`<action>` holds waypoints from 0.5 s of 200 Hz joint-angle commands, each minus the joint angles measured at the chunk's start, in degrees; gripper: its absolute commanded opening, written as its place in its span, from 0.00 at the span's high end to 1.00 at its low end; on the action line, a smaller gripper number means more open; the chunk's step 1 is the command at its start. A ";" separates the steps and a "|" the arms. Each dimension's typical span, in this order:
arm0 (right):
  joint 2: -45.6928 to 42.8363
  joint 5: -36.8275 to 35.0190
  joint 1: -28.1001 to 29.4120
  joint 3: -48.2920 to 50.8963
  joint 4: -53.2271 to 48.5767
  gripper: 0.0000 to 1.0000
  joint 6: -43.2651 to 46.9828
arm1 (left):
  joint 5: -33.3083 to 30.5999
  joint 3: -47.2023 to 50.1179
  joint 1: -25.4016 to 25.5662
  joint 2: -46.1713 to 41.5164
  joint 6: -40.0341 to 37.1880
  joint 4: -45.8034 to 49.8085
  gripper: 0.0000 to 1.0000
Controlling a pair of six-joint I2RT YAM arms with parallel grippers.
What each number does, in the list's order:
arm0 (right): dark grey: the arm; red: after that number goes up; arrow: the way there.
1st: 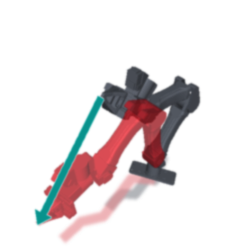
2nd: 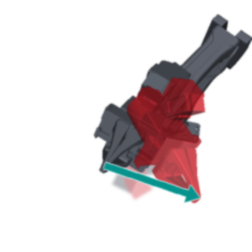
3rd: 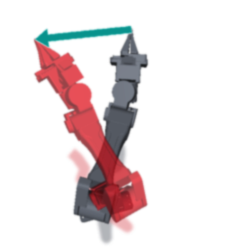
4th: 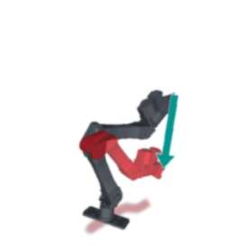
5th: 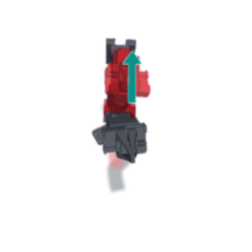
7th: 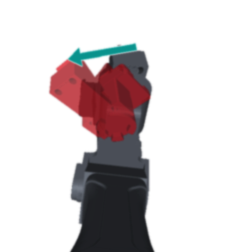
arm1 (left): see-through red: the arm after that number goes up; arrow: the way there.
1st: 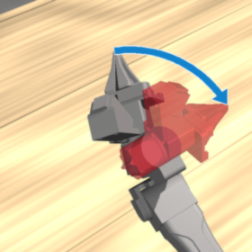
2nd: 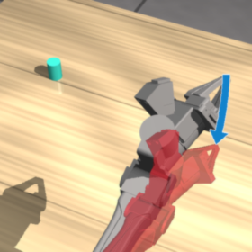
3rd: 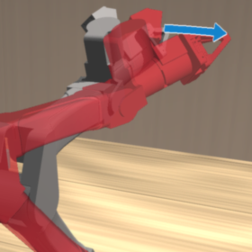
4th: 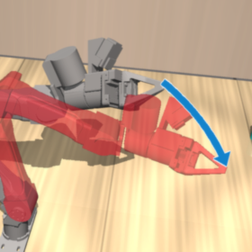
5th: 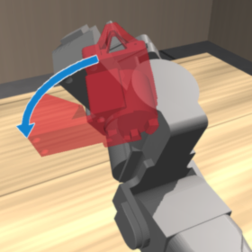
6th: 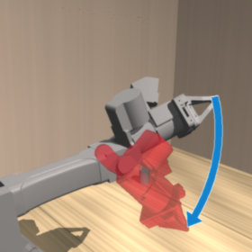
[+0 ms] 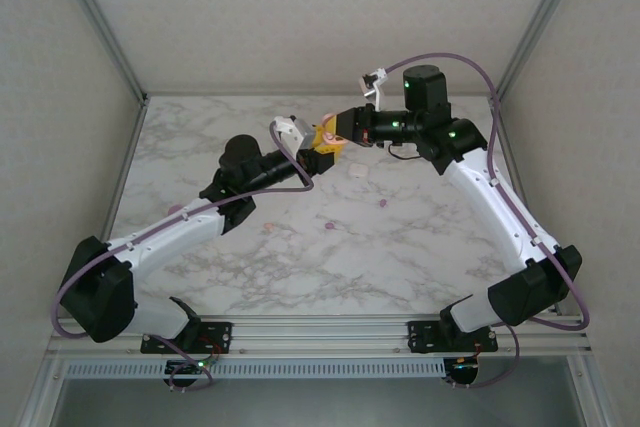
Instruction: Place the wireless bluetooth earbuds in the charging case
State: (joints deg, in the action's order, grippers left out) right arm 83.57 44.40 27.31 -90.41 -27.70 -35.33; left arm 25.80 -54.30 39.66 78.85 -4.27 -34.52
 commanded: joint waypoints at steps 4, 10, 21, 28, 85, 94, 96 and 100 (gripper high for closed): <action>-0.43 -3.42 0.06 0.02 -2.95 0.89 1.88 | 1.25 -0.94 0.55 -0.36 2.33 -7.41 0.77; -0.38 -3.67 0.03 -0.18 -3.58 0.89 2.06 | 1.06 -0.85 0.51 -0.28 2.42 -7.59 0.77; -0.34 -3.45 0.10 -0.40 -4.16 0.89 2.46 | 0.67 -0.89 0.51 -0.27 2.34 -7.68 0.78; -0.25 -3.19 0.07 -0.71 -5.01 0.88 2.83 | 0.33 -0.89 0.51 -0.27 2.38 -7.84 0.78; 1.94 -2.13 0.87 -4.64 -12.19 0.86 5.15 | -0.40 -1.33 0.51 0.34 2.08 -8.70 0.78; 2.10 -2.42 1.00 -4.65 -12.48 0.86 5.05 | -0.39 -1.42 0.51 0.40 2.08 -8.63 0.78; 2.12 -2.57 0.99 -4.68 -12.53 0.86 5.08 | -0.40 -1.42 0.51 0.42 2.03 -8.68 0.78; 2.20 -2.98 0.99 -4.73 -12.70 0.86 5.06 | -0.40 -1.50 0.46 0.42 2.00 -8.75 0.78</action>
State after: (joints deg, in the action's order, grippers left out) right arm 84.25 43.05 27.57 -94.21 -34.33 -31.64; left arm 25.85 -54.30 39.83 79.31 -3.18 -35.99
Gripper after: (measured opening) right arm 0.140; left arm 0.347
